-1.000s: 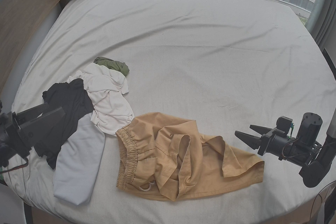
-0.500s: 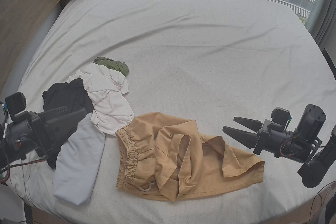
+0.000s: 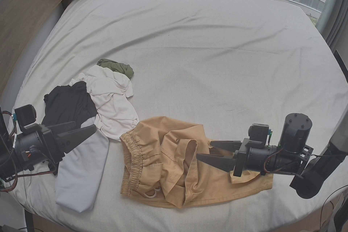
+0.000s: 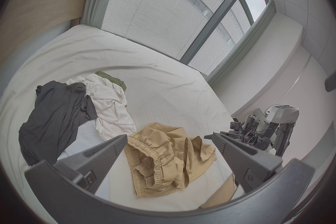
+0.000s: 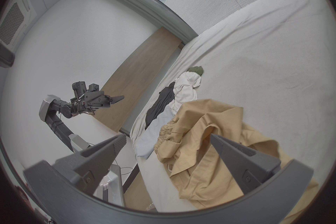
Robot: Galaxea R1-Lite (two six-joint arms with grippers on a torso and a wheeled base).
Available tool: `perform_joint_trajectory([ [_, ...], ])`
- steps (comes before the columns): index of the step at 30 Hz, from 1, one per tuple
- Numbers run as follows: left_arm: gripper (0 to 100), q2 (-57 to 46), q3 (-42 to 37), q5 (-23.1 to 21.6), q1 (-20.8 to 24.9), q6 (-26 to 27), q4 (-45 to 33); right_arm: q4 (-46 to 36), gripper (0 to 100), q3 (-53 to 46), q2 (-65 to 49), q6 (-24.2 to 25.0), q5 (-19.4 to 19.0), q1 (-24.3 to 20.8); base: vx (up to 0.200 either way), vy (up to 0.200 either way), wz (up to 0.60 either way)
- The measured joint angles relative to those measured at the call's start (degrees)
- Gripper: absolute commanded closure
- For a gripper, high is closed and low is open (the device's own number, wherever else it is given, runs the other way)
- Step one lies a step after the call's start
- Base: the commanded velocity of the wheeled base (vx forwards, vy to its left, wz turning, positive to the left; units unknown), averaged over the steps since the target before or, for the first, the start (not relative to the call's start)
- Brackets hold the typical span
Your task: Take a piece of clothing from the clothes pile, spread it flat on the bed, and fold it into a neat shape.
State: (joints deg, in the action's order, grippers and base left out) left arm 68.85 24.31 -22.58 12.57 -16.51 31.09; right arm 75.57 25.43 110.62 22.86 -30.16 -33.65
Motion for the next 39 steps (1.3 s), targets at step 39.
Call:
perform_joint_trajectory([
  [39, 0, 6.9, -0.8, -1.0, 0.1, -0.3, 2.4, -10.3, 0, 12.3, 13.1, -3.5, 5.1, -4.2, 0.000, 0.000, 0.00],
])
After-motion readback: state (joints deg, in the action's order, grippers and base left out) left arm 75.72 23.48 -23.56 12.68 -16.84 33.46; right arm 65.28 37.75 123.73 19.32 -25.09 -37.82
